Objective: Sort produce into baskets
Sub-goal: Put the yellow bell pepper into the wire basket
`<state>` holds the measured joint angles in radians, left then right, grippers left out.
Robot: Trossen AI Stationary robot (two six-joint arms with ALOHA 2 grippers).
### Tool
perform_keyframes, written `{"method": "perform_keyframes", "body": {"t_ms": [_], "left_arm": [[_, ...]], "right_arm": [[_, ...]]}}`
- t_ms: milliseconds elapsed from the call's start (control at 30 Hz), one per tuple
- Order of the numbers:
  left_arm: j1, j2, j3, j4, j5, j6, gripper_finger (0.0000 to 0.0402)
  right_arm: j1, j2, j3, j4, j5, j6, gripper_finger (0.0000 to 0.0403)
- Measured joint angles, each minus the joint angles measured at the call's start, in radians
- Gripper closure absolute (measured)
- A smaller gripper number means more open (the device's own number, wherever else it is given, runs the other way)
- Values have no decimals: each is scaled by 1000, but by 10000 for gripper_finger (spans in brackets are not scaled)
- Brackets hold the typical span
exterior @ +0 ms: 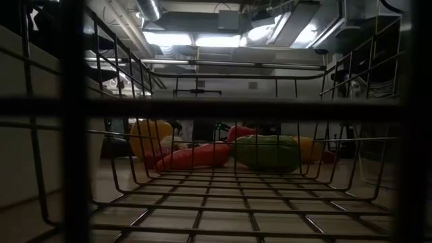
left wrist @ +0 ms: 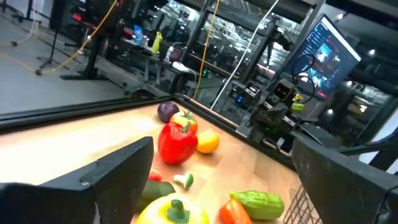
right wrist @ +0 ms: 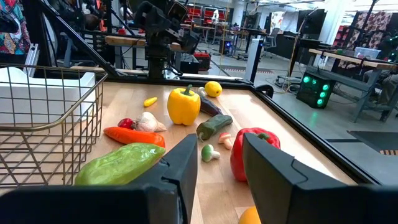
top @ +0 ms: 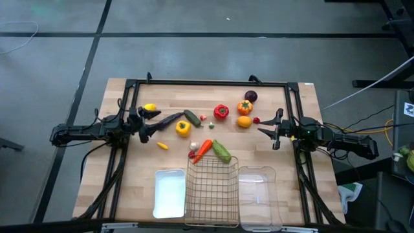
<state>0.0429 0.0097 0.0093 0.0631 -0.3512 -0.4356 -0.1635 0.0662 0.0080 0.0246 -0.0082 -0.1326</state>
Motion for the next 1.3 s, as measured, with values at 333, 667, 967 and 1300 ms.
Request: {"method": "perform_keyframes", "body": {"t_ms": [333,667,967,1300], "left_arm": [[0,0,0,0,-1,-127,23],[0,0,0,22,-1,-273,23],[0,106,49,162,-1,-211,23],[0,479,318,125,-1,-23,23]], "right_arm": [[0,0,0,0,0,0,276],[0,0,0,0,0,0,276],[0,0,0,0,0,0,276],[0,0,0,0,0,0,276]]}}
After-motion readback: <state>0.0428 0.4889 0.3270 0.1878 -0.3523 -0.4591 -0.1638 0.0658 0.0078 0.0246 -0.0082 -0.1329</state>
